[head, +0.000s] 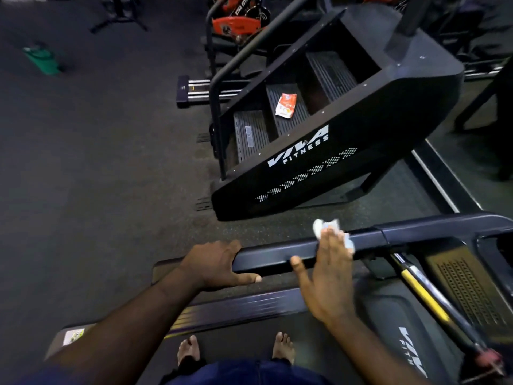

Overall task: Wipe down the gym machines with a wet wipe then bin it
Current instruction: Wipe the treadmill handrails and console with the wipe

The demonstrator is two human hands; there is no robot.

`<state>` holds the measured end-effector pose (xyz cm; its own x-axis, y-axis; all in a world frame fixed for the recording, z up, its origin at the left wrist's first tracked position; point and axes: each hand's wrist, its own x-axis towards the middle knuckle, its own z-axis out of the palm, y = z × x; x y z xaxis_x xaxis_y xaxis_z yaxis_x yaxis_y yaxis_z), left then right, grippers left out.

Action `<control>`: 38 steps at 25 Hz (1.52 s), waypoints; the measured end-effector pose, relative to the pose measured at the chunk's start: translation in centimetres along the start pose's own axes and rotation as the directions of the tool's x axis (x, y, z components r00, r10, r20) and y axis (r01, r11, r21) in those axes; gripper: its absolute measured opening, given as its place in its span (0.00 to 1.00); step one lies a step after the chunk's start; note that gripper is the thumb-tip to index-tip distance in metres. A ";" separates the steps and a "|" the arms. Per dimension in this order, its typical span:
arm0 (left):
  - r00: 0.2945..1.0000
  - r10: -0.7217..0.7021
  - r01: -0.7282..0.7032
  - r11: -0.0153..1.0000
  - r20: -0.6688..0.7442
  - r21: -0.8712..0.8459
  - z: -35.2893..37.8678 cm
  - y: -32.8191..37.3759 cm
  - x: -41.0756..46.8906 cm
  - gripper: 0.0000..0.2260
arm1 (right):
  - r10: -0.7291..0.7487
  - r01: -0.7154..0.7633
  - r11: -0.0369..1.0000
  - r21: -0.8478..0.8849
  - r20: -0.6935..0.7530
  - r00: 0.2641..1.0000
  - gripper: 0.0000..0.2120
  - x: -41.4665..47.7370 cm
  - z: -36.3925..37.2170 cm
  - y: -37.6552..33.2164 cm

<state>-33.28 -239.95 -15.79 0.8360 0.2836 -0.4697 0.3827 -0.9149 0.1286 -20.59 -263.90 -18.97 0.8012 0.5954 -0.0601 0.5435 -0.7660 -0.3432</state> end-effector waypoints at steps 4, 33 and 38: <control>0.996 0.058 -0.050 0.990 0.061 -0.129 0.0 -5.1 -1.3 0.36 | -0.275 0.279 0.960 -0.001 0.150 0.950 0.49 -4.2 2.8 -9.6; 0.842 -0.133 0.359 -0.586 0.523 -0.727 6.5 -15.3 -2.2 0.55 | -0.372 0.448 0.888 -0.099 0.415 0.830 0.42 -4.5 3.5 -21.1; 0.831 -0.118 0.396 -0.559 0.543 -0.729 5.4 -14.7 -1.0 0.51 | -0.310 0.348 0.937 -0.032 0.381 0.871 0.47 -2.6 5.1 -23.6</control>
<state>-41.87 -228.37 -21.87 0.4363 0.1880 -0.8800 0.4040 0.8329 0.3782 -36.75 -246.15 -15.53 0.4336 0.8485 -0.3034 0.7962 -0.5184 -0.3121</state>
